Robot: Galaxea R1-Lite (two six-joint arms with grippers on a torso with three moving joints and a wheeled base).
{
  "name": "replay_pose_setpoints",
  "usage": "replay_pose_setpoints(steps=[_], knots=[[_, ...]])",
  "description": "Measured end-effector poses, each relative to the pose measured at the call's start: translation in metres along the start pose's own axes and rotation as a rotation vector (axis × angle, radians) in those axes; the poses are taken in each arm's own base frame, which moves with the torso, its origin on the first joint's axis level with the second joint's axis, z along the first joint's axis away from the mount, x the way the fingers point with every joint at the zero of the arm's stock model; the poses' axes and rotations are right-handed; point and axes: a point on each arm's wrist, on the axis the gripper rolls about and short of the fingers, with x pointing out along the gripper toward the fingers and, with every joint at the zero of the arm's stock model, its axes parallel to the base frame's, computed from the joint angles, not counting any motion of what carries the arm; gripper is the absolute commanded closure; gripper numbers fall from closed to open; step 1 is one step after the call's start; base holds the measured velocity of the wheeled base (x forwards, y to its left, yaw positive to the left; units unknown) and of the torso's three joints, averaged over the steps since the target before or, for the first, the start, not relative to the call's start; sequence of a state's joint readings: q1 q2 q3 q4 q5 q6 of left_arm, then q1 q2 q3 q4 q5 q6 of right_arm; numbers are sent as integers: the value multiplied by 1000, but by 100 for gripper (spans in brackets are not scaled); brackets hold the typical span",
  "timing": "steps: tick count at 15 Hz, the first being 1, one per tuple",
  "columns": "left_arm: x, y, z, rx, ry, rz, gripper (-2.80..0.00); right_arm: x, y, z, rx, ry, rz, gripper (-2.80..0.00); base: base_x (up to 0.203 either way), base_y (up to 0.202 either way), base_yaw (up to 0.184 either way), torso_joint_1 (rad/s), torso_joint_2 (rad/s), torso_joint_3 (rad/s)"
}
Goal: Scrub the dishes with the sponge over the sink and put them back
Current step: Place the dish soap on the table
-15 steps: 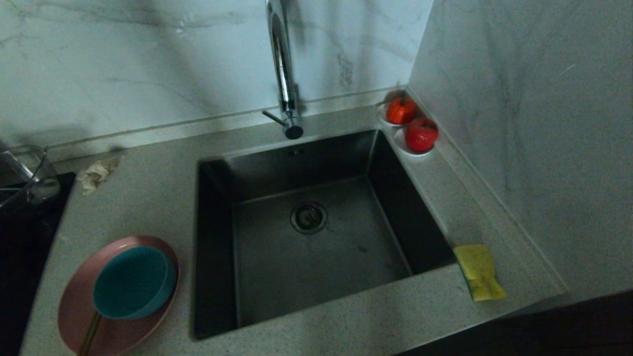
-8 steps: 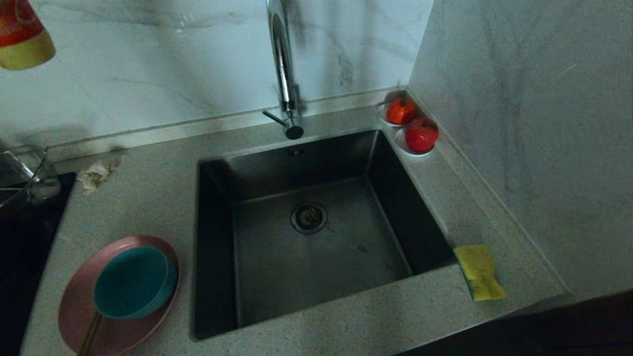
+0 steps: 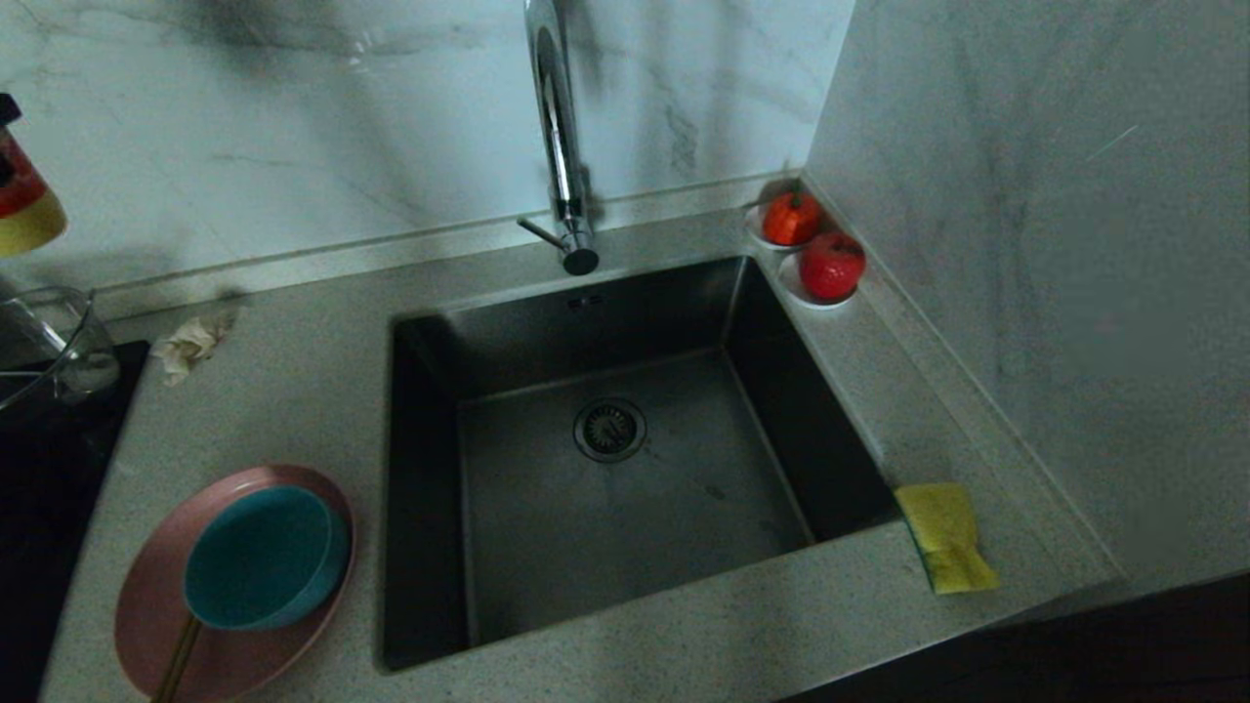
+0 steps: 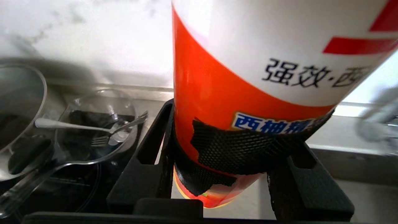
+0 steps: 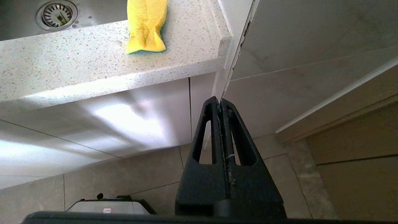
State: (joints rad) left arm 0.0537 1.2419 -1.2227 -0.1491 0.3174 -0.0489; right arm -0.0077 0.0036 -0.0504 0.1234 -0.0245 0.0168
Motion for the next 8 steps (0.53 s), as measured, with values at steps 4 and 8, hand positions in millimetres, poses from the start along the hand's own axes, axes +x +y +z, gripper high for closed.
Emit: replay_pose_setpoints(steps=[4, 8], knots=[[31, 1, -40, -13, -32, 44, 0, 0, 0, 0, 0, 0, 0, 0, 0, 0, 0, 0, 0, 0], [57, -3, -76, -58, -29, 107, 0, 0, 0, 0, 0, 0, 0, 0, 0, 0, 0, 0, 0, 0]])
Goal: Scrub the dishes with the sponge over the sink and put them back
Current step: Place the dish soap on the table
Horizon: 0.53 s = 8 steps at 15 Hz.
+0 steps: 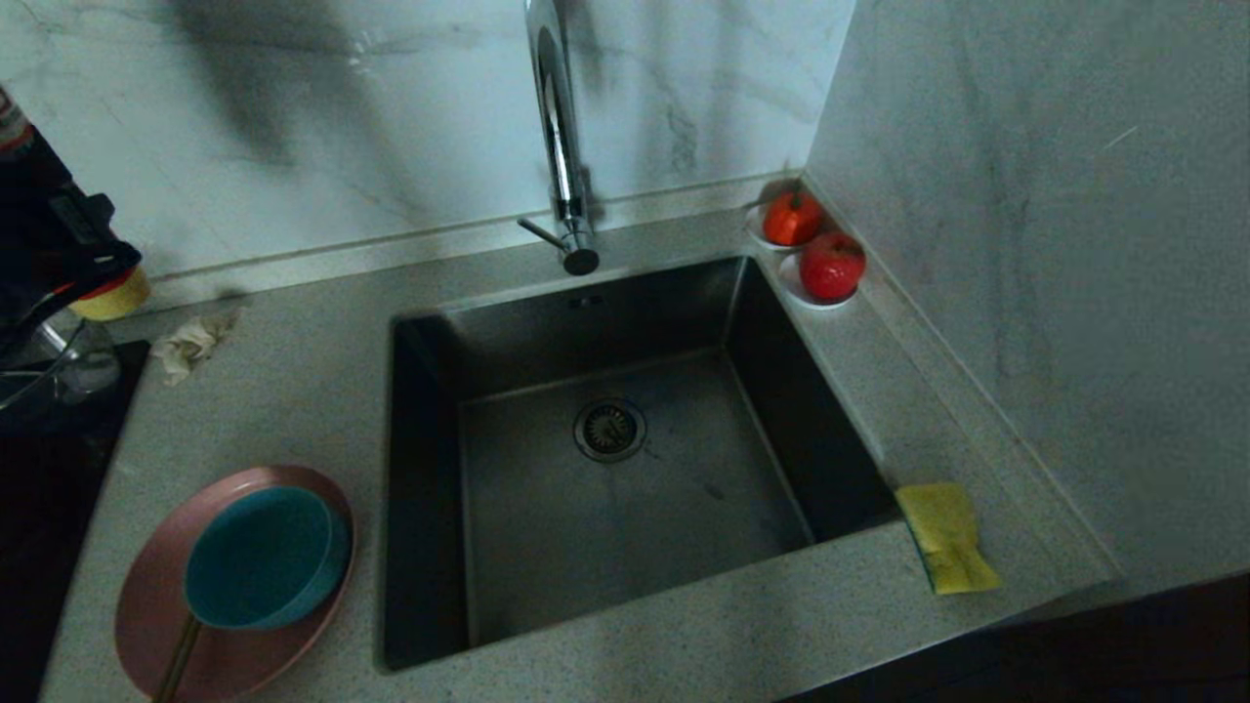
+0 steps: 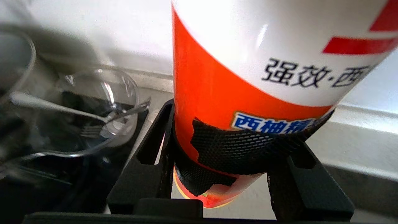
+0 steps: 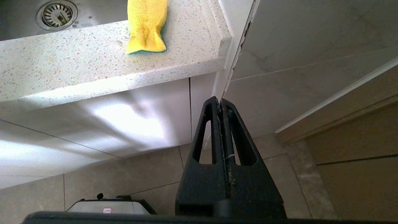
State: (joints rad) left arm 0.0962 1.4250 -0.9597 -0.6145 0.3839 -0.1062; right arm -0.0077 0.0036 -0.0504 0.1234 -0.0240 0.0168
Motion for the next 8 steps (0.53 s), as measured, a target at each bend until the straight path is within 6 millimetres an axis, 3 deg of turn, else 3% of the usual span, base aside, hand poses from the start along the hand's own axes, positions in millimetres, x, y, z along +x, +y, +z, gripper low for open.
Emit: replay_pose_setpoints(steps=[8], knots=[[50, -6, -75, -119, 123, 106, 0, 0, 0, 0, 0, 0, 0, 0, 0, 0, 0, 0, 0, 0]])
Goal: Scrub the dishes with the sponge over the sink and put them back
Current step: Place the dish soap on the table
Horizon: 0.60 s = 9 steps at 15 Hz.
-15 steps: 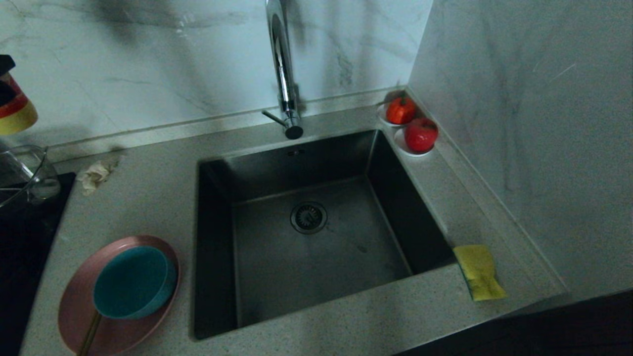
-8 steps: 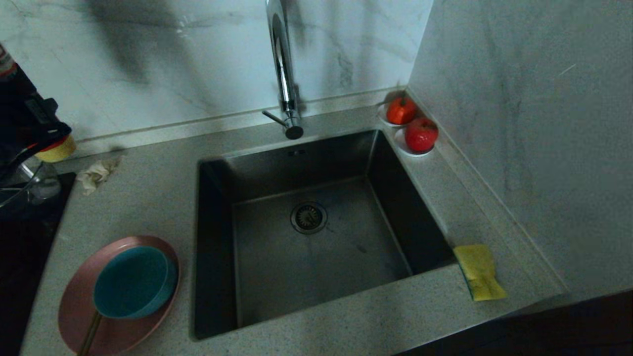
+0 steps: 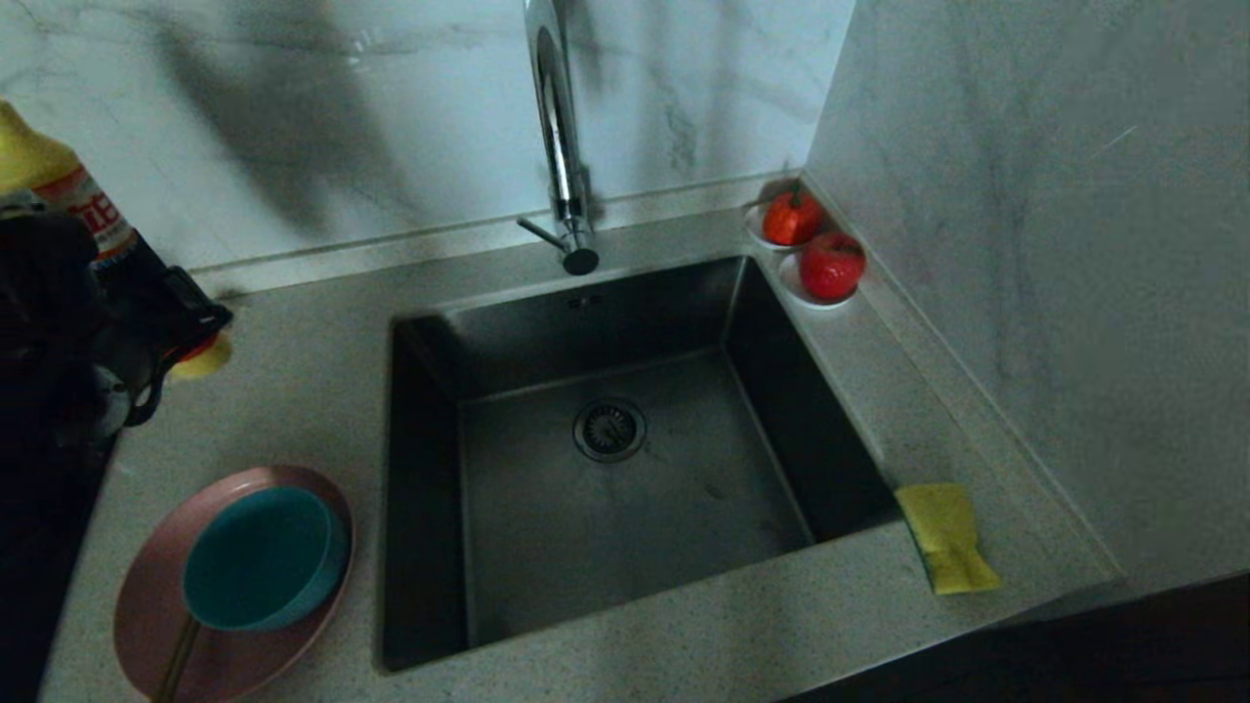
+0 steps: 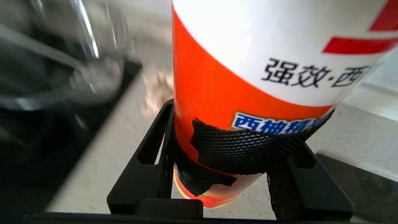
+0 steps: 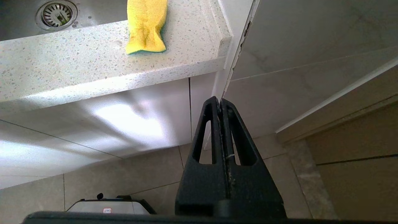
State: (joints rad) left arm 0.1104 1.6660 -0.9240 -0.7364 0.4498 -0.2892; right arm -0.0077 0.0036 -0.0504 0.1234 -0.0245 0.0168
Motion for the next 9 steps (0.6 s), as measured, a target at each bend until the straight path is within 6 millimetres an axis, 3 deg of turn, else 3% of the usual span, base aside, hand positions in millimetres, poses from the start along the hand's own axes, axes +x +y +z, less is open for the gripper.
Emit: replay_pose_setpoints(steps=[5, 9], knots=[[23, 6, -24, 11, 52, 44, 0, 0, 0, 0, 0, 0, 0, 0, 0, 0, 0, 0, 0, 0], [42, 1, -30, 5, -4, 35, 0, 0, 0, 0, 0, 0, 0, 0, 0, 0, 0, 0, 0, 0]])
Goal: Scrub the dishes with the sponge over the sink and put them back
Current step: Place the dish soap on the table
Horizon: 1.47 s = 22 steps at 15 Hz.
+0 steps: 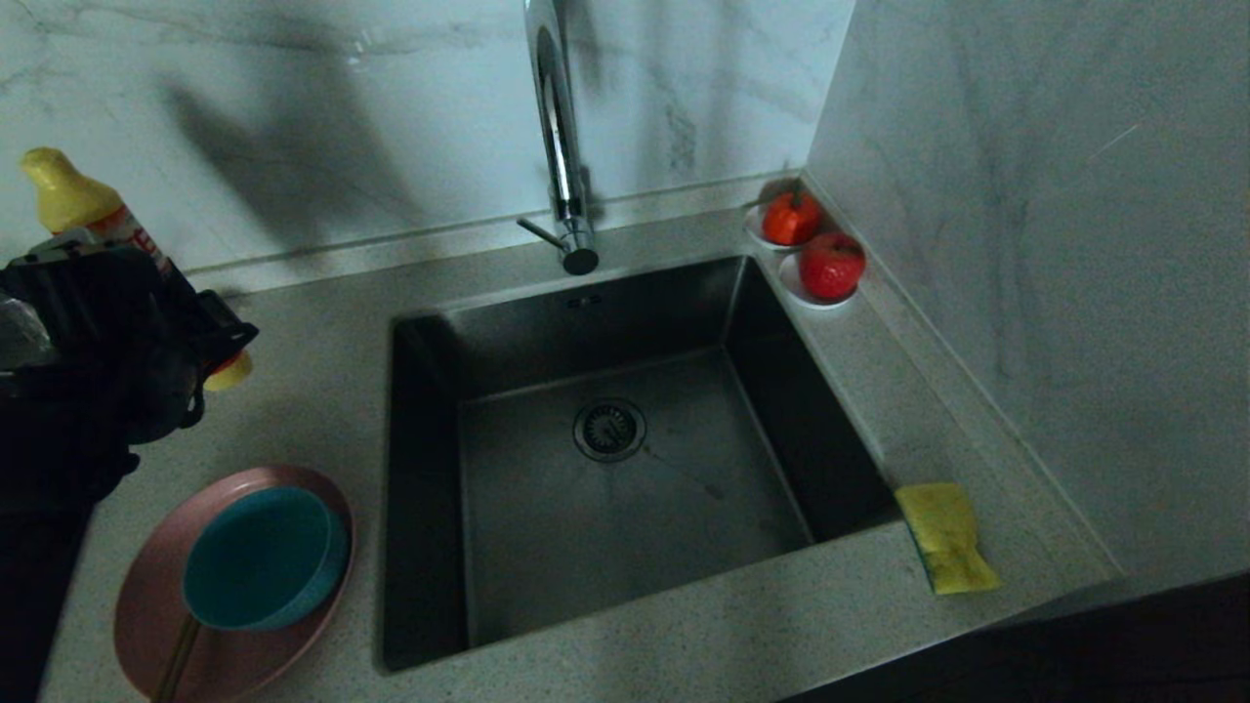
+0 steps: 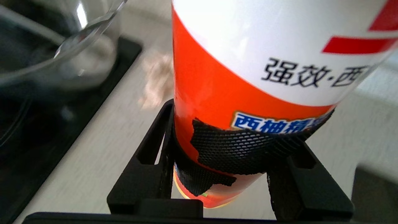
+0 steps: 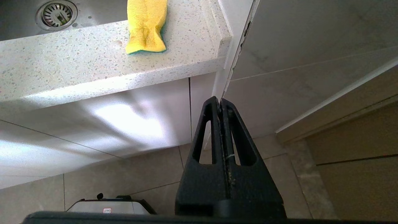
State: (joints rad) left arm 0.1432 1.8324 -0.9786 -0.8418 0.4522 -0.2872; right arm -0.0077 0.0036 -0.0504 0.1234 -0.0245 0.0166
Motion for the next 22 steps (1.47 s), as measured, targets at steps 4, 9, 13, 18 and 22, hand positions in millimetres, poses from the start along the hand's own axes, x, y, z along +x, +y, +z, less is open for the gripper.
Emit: replay_pose_setpoints(steps=[4, 9, 13, 18, 22], knots=[[17, -6, -7, 4, -54, 10, 0, 0, 0, 0, 0, 0, 0, 0, 0, 0, 0, 0, 0, 0], [36, -11, -19, 12, -123, 25, 0, 0, 0, 0, 0, 0, 0, 0, 0, 0, 0, 0, 0, 0], [49, -15, -28, 15, -123, 40, 0, 0, 0, 0, 0, 0, 0, 0, 0, 0, 0, 0, 0, 0], [57, -18, -32, 5, -127, 40, 0, 0, 0, 0, 0, 0, 0, 0, 0, 0, 0, 0, 0, 0], [64, -21, -27, -14, -154, 37, 0, 0, 0, 0, 0, 0, 0, 0, 0, 0, 0, 0, 0, 0]])
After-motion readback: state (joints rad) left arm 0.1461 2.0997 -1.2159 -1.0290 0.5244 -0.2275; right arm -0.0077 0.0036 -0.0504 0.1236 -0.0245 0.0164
